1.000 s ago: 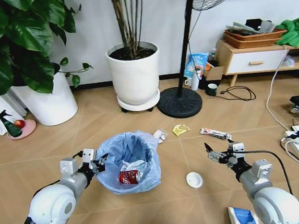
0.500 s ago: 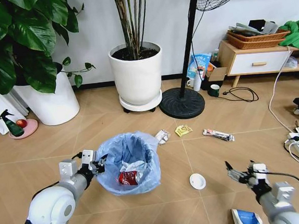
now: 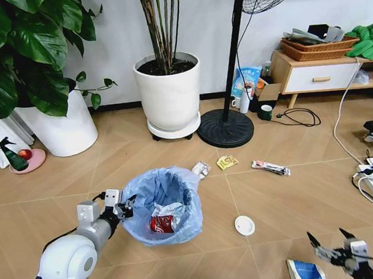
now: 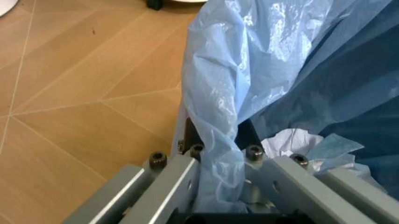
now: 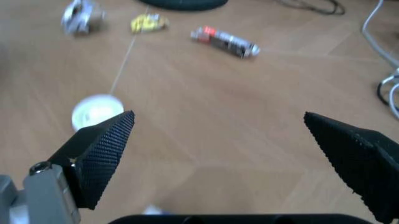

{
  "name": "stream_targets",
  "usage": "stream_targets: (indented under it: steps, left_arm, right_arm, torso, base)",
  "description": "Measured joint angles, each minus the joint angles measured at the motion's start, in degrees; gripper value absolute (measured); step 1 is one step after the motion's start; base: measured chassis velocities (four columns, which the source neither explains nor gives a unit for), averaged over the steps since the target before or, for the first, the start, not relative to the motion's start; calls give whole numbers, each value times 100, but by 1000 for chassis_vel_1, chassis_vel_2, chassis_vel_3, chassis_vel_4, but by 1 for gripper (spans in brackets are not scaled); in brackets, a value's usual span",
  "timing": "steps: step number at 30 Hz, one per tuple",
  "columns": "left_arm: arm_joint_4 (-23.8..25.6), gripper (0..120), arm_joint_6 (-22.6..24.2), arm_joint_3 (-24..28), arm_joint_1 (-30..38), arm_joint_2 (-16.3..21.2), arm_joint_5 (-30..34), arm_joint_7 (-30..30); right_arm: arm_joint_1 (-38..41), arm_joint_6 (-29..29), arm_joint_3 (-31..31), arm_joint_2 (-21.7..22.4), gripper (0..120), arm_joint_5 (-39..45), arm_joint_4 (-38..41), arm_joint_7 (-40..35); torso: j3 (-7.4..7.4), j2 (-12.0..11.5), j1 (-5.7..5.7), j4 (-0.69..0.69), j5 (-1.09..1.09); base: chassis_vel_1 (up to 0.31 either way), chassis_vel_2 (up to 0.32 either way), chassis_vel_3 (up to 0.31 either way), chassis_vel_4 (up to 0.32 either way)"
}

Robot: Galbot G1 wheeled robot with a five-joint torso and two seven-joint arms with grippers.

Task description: Pick up the trash bin and place the garbage on the floor into it.

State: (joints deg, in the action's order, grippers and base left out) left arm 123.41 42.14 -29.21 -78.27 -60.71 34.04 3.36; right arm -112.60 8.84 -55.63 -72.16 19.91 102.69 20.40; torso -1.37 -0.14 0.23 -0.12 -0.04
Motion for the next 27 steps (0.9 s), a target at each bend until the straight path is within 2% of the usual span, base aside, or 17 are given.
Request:
stream_targets:
  steps: [5, 9, 17, 27]
  left_arm:
    - [-59, 0, 0, 3, -31, -42, -89, -77]
    - [-80, 0, 0, 23, -8, -52, -99, -96]
    - [-136, 0, 0, 33, 65, -48, -98, -148]
    - [-181, 0, 0, 39, 105, -24, -98, -160]
  right_arm:
    - [-63, 173, -72, 109, 100, -264, -687, 333]
    - [-29, 154, -61, 114, 100, -480, -927, 364]
    - [462, 29, 72, 228, 100, -779, -1697, 391]
    - [971, -97, 380, 86, 100, -976, -2119, 425]
  torso:
    - [0, 0, 0, -1, 0]
    - [0, 0, 0, 0, 0]
    - [0, 0, 0, 0, 0]
    - [-1, 0, 0, 0, -2]
  base:
    - [0, 0, 0, 0]
    - [0, 0, 0, 0]
    - [0, 0, 0, 0]
    - [0, 0, 0, 0]
